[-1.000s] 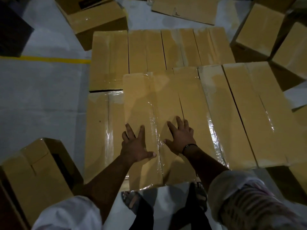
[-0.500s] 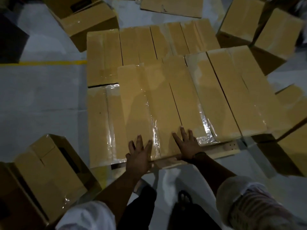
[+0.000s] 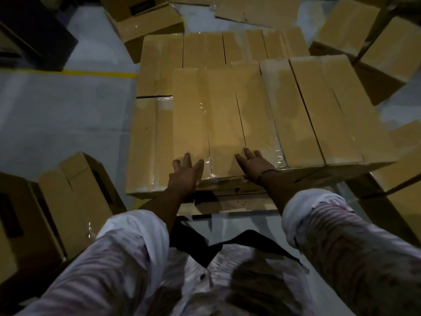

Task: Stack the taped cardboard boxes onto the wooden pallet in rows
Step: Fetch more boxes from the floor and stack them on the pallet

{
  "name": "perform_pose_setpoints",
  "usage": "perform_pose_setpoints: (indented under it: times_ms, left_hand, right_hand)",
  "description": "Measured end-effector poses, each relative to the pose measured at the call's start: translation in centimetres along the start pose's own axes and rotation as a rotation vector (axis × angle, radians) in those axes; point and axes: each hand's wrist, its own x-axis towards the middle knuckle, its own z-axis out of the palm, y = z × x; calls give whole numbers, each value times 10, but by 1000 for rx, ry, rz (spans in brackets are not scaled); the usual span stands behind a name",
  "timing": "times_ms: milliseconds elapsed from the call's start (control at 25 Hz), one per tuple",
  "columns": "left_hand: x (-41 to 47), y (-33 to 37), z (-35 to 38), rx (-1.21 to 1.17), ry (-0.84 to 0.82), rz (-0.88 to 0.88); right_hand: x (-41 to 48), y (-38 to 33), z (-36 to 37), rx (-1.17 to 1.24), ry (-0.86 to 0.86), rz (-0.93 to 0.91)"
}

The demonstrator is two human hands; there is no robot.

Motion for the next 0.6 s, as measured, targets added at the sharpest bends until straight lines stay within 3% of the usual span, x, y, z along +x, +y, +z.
perform_pose_setpoints:
  times_ms: [240,600]
  left_hand:
    - [9,6,-8,-10,70,-28]
    - [16,7,-16,-234,-5,-112]
  right_hand:
    - [13,8,-1,-35,65,-14]
    - [21,12,3,-54,85,-30]
